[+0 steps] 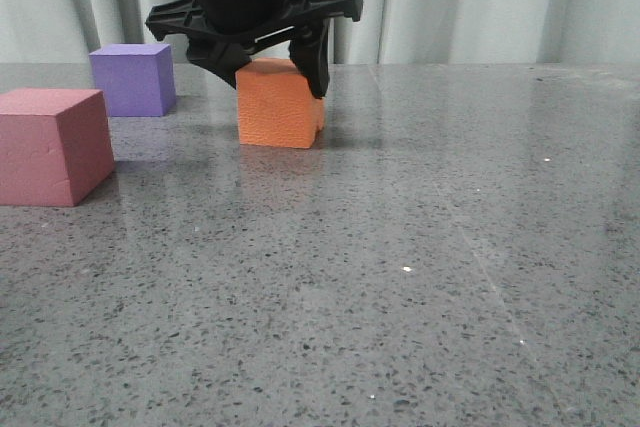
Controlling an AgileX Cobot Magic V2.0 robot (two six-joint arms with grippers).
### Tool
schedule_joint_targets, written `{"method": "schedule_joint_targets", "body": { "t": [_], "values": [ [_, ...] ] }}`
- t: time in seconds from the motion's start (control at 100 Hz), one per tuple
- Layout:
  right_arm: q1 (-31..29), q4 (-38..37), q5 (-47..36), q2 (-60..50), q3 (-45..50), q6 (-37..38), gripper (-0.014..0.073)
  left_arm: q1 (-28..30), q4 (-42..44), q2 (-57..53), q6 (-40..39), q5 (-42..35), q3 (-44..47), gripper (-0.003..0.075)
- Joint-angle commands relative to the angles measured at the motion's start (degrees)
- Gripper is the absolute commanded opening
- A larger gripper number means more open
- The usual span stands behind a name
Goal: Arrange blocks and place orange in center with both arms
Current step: 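Lower the left gripper over the orange cube and close on it, then carry the orange cube with the left gripper toward the pink cube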
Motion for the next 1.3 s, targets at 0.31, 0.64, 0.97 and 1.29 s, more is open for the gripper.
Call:
{"method": "schedule_joint_targets", "body": {
  "t": [0.31,0.64,0.97,1.29],
  "values": [
    [-0.3,0.0,-5.1,-1.2,-0.8,-0.4,-0.012,0.6,1.6,-9.5,0.1,-1.9,-2.1,0.0159],
    [-0.3,0.0,-5.1,-1.2,-0.8,-0.4,-0.012,8.9,3.3,-19.5,0.4,0.4,2.0,0.0159],
    [-0.3,0.0,-5.1,-1.2,-0.8,-0.4,-0.012,13.6,3.2,-23.3,1.5,-2.9,12.7,0.0159],
    [-0.3,0.0,-5.1,-1.2,-0.8,-0.4,-0.012,15.6,1.7,-22.6,1.5,-7.4,18.2,0.0159]
  ]
}}
